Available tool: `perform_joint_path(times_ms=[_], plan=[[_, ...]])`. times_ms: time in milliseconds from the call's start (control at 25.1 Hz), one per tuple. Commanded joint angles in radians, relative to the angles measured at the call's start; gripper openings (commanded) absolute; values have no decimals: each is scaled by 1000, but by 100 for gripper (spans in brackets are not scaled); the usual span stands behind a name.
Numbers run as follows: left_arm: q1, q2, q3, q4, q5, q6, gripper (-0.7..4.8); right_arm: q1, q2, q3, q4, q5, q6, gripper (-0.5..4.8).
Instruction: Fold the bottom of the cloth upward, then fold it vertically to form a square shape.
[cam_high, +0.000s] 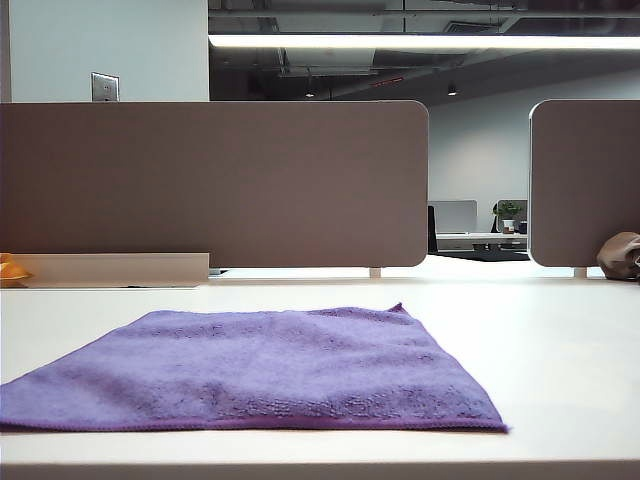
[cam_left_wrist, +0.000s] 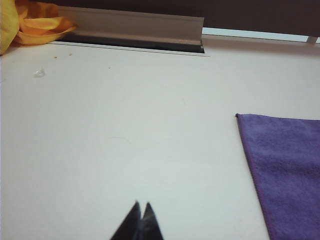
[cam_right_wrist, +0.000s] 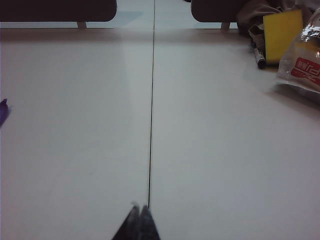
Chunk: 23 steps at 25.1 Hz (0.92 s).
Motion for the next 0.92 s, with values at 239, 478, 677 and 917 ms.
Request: perform_joint_path(times_ms=[239, 478, 677, 917], plan=[[1, 1, 1, -9, -3, 0, -5, -1, 0, -7, 4, 0, -2, 0], [1, 1, 1, -9, -3, 0, -5, -1, 0, -7, 7, -1, 2, 0], [1, 1, 6, -4, 40, -39, -5, -1, 0, -2, 68, -6, 159, 0], [1, 1, 103, -1, 199, -108, -5, -1, 0, 36, 195, -176, 449, -1]])
